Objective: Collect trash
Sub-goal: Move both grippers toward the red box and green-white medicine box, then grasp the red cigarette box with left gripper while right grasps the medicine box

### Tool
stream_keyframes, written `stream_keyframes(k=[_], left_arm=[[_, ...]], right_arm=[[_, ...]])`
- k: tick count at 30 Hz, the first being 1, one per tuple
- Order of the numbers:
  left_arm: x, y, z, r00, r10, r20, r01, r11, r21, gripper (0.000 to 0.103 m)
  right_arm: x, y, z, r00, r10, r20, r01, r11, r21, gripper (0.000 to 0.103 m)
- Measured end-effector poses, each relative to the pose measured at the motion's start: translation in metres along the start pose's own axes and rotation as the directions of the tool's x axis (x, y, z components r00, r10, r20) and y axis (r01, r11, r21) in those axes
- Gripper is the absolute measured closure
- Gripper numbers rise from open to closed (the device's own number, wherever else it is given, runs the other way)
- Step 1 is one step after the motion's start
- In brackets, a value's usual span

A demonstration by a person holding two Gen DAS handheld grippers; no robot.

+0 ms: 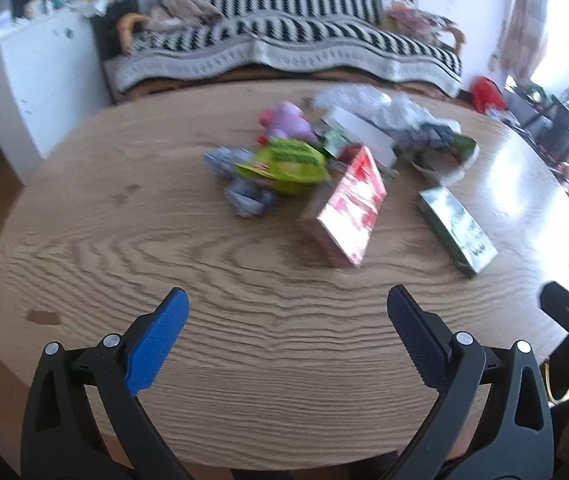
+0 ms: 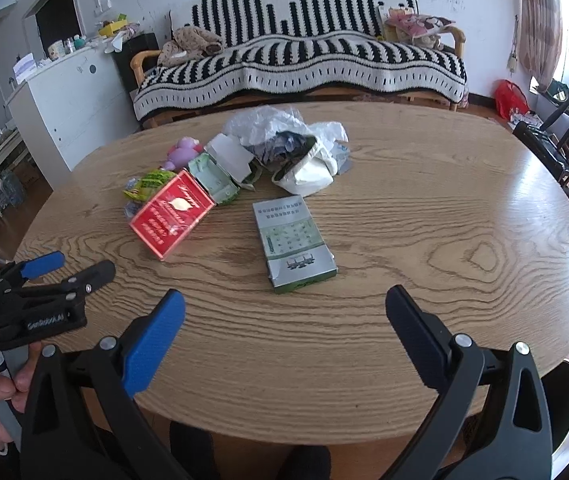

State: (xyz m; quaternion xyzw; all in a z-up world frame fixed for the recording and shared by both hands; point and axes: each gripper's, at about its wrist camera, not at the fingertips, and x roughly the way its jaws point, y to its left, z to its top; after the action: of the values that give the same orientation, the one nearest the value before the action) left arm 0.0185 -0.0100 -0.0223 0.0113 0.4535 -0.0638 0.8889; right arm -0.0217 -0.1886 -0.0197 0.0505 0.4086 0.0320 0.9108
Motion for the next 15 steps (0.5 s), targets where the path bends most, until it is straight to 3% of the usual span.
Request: stream_keyframes(k=[6, 9, 15], left_arm=[[0.026, -0.013, 0.016, 0.992, -0.111, -0.064, 0.111, 0.994, -0.009, 0.007], [0.038, -0.019, 0.024, 0.991, -0.109, -0.075, 0.112, 0.993, 0.033, 0.007], [0.062, -0.02, 0.036, 0.986, -0.123, -0.116, 0.128, 0.991, 0.029, 0.009]], right_arm=[[0.044, -0.009, 0.014, 0.998, -0.008, -0.068, 0.006, 0.999, -0.035, 0.006], [0.07, -0.014, 0.017, 0.989, 0.007, -0.146, -0.011, 1.0, -0.029, 0.006], [0.09, -0.016, 0.024, 0.983, 0.001, -0.186, -0.013, 0.998, -0.064, 0.008]])
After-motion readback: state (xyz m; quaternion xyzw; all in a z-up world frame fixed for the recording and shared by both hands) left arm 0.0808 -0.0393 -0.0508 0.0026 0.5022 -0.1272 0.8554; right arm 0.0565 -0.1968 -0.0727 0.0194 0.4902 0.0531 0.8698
